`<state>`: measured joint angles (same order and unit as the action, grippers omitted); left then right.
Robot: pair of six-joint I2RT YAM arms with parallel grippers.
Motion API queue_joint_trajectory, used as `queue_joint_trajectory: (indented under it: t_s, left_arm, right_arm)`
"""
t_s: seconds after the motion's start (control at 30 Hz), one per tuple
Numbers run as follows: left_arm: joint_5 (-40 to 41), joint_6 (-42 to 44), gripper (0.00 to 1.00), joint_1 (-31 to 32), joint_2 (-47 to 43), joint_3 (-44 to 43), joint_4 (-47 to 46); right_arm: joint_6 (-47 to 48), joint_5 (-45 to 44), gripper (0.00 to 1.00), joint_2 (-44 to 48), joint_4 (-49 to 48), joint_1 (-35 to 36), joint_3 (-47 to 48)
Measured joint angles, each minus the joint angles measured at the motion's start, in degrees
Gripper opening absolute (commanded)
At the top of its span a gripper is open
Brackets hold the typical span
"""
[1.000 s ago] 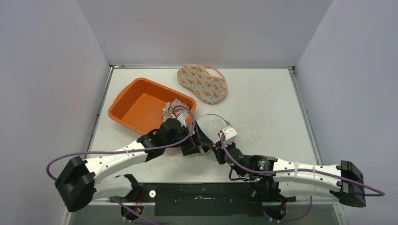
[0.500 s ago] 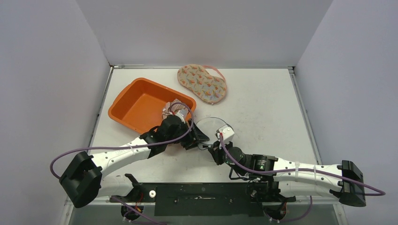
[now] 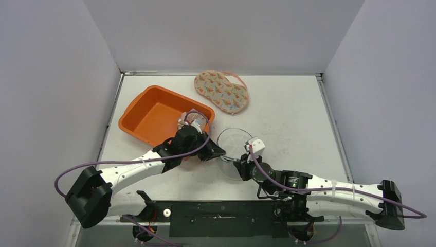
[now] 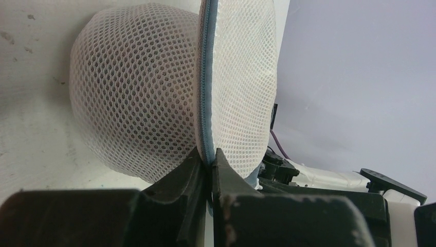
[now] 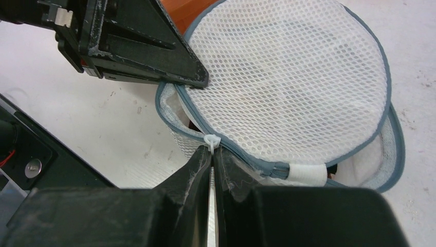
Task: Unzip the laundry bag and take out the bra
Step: Unzip the laundry bag at the center of the board.
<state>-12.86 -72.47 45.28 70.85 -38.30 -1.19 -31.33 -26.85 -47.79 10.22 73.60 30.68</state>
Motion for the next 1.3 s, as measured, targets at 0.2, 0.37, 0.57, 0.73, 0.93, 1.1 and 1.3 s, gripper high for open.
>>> queue_joint_trajectory:
  t_s: [0.2, 0.37, 0.57, 0.73, 0.93, 1.1, 1.3]
  left_arm:
    - [0.26, 0.02, 0.0, 0.0, 0.0, 0.0, 0.0]
    - [0.61, 0.02, 0.0, 0.0, 0.22, 0.0, 0.0]
    - [0.66, 0.04, 0.05, 0.0, 0.74, 0.0, -0.15]
    - [0.7, 0.7, 0.37, 0.0, 0.87, 0.0, -0.33]
    - [0.66, 1.18, 0.46, -0.02, 0.44, 0.02, -0.26]
    - [0.72, 1.66, 0.46, -0.02, -1.62, 0.02, -0.09]
    - [1.36, 2.56, 0.42, -0.02, -2.21, 0.11, 0.11]
  right_arm:
    - [-2.19, -1.62, 0.05, 3.06, 2.64, 0.0, -1.11]
    - [-3.87, -2.99, 0.05, 4.39, 4.76, 0.04, -1.57]
    - [-5.51, -4.31, 0.08, 5.77, 6.84, 0.04, -2.01]
    - [-6.64, -4.94, 0.6, 7.23, 8.02, 0.07, -2.1]
    - [-7.89, -5.2, 0.84, 10.03, 9.31, 0.37, -1.73]
    - [-15.1, -7.06, 0.86, 10.51, 12.17, 0.37, 0.22]
    - [-31.23, -8.76, 0.88, 17.86, 13.31, 0.42, -1.16]
